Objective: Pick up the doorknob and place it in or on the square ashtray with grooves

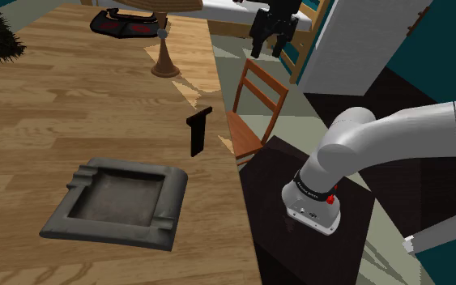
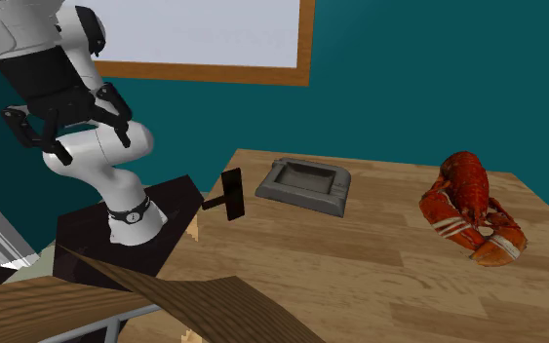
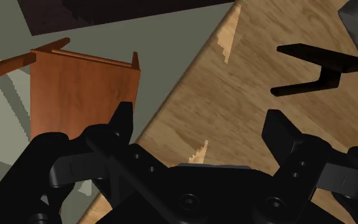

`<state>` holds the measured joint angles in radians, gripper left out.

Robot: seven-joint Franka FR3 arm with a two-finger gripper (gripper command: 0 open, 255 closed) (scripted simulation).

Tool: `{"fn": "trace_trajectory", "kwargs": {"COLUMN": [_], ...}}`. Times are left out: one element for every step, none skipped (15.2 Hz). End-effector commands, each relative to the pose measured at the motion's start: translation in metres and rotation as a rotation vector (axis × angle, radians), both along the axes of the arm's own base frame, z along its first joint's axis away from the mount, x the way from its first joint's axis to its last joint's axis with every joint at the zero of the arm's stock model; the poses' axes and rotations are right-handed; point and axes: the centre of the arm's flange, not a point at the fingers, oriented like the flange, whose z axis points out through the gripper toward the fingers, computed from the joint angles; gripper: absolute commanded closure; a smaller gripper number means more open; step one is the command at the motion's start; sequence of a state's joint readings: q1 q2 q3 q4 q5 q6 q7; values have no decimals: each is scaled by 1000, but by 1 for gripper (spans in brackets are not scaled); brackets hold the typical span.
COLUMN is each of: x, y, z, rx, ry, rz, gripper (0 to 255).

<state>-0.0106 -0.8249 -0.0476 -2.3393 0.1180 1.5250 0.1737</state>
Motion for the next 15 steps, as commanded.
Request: {"fn": "trace_trajectory", "kwargs": {"x": [0, 3, 6, 9, 13, 16, 20, 23, 26, 30, 34, 37, 41, 45, 49], "y": [0, 12, 25, 37, 49, 62, 74, 86, 98, 110, 122, 134, 146, 158, 170], "z": [0, -5, -11, -16, -22, -27, -33, -39, -44, -50, -56, -62, -68, -75, -81], "rx": [0, -4, -7, -11, -15, -18, -22, -26, -29, -33, -37, -40, -44, -48, -51], "ry": [0, 7, 15, 22, 29, 36, 44, 51, 58, 65, 73, 80, 87, 95, 102], "rz": [0, -8, -16, -24, -32, -39, -47, -55, -63, -71, -79, -87, -95, -103, -111], "gripper": [0, 0, 0, 0, 0, 0, 0, 0, 0, 0, 0, 0, 0, 0, 0]}}
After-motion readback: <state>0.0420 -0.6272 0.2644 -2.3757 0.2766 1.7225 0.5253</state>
